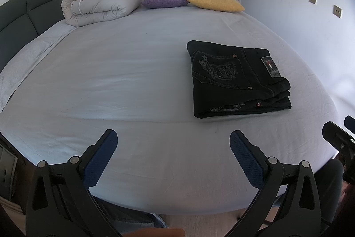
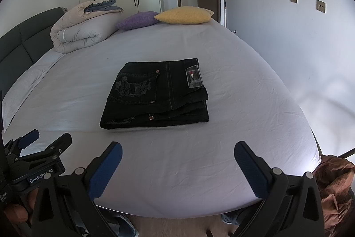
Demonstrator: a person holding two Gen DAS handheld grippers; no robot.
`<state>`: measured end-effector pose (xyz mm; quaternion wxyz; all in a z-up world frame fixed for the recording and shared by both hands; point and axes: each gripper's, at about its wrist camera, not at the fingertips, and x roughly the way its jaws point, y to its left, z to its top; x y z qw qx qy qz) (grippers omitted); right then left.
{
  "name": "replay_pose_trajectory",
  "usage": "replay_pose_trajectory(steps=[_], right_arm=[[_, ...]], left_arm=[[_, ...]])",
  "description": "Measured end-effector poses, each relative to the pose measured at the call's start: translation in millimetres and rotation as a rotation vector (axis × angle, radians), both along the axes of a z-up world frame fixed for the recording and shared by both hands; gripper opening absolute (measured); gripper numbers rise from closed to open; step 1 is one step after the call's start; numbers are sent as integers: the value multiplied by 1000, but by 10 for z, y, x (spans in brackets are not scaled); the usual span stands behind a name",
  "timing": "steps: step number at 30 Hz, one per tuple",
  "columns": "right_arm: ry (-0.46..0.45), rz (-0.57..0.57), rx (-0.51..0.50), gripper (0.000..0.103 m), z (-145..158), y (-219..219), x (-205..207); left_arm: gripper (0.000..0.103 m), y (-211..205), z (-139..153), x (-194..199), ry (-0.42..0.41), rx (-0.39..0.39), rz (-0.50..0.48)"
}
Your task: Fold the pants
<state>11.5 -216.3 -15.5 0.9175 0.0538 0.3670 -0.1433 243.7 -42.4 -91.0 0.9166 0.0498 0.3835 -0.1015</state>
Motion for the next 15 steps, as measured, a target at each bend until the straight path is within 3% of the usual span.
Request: replay_pose_trajectory(steps=[15], right_arm=[[4,5,6,103,-21,27,-48]], left_arm=[[103,-4,-77,-24,8,2,-3]])
